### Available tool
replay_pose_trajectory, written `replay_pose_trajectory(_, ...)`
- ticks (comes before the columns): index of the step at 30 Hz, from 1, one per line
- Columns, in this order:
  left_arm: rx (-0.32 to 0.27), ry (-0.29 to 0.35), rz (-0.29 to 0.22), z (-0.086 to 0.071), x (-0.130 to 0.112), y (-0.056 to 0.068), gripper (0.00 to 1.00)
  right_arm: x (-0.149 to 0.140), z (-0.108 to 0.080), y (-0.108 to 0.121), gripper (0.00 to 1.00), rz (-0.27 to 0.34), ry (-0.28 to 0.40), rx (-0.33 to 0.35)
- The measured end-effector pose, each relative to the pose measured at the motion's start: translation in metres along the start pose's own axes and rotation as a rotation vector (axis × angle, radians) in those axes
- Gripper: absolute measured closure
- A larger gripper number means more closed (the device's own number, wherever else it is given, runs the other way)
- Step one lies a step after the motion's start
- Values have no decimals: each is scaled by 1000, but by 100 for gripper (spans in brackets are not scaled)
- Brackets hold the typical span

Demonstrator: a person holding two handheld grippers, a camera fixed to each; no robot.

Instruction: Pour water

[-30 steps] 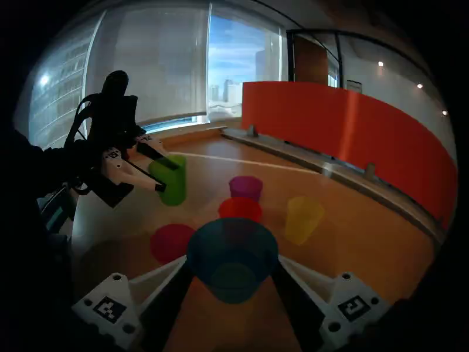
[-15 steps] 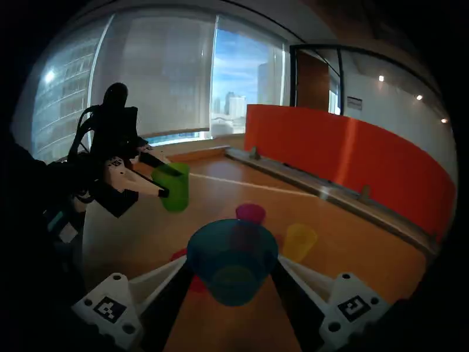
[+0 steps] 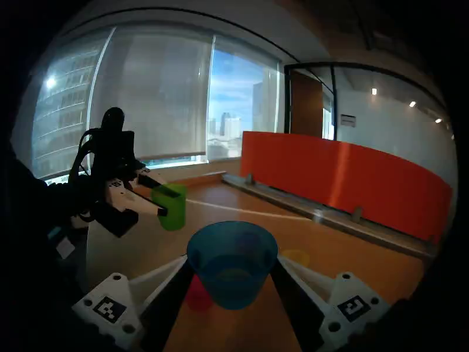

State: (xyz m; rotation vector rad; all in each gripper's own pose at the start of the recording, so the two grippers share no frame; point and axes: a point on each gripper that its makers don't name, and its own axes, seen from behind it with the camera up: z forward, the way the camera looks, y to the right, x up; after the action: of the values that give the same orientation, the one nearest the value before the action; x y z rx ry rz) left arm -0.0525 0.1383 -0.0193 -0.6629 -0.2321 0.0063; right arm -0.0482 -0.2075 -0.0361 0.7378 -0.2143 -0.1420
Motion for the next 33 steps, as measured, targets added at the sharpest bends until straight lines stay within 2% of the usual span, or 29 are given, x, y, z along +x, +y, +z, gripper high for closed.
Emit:
replay_pose_trajectory(11,-13,22,14,-2,12,8,14,23,-6,0,11,-1,68,-4)
replay_pose_trajectory(20,-15,39,12,-3,17,9,14,40,-11,6,11,4,131,-18)
replay_pose_trajectory(33,-9,65,14,-4,27,11,14,46,-15,9,11,3,140,-21)
